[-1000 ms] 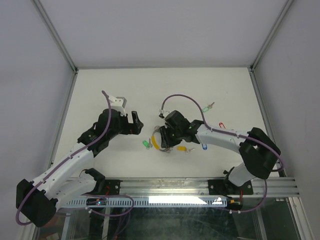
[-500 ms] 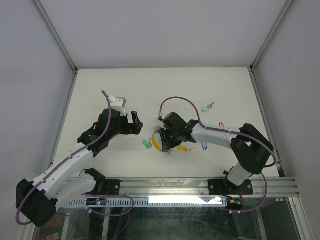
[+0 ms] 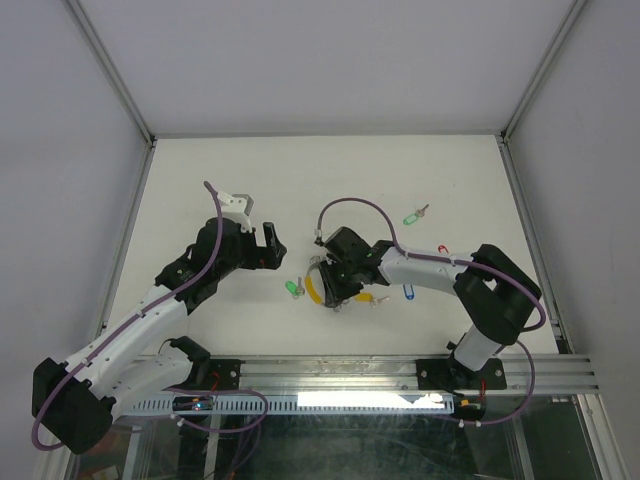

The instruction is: Put the keys on the keyring

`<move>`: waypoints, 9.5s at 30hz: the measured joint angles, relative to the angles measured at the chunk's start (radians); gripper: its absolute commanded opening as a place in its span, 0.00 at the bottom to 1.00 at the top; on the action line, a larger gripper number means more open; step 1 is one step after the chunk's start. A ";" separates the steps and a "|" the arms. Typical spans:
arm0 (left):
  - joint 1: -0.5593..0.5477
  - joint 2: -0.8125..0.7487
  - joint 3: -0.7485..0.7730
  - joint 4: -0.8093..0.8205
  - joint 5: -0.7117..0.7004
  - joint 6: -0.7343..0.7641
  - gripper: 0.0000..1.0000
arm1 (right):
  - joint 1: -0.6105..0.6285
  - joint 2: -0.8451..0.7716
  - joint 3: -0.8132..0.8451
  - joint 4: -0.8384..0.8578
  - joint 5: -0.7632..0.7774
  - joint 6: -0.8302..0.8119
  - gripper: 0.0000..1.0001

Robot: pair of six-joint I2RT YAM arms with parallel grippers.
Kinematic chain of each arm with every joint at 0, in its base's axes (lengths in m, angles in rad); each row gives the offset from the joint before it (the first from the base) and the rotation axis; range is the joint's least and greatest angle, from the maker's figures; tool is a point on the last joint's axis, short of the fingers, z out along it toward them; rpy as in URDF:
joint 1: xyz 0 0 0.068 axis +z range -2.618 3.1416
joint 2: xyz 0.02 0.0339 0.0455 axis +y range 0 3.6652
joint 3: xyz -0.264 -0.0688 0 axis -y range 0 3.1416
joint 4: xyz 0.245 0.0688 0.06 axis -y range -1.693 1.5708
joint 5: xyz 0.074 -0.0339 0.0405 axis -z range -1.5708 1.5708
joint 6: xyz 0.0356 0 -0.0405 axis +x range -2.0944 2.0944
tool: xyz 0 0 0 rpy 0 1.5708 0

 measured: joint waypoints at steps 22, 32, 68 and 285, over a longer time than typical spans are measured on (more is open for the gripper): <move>0.000 0.021 0.000 -0.007 0.000 0.000 0.98 | 0.000 0.000 0.011 -0.076 -0.021 0.008 0.25; 0.000 0.021 0.000 -0.008 0.000 -0.001 0.98 | 0.000 -0.002 0.011 -0.093 -0.005 0.026 0.10; -0.037 0.029 0.076 0.200 0.256 0.149 0.96 | 0.005 -0.502 -0.081 0.012 0.176 -0.114 0.00; -0.199 0.157 0.223 0.363 0.969 0.316 0.45 | -0.245 -0.740 -0.286 0.676 -0.776 -0.376 0.00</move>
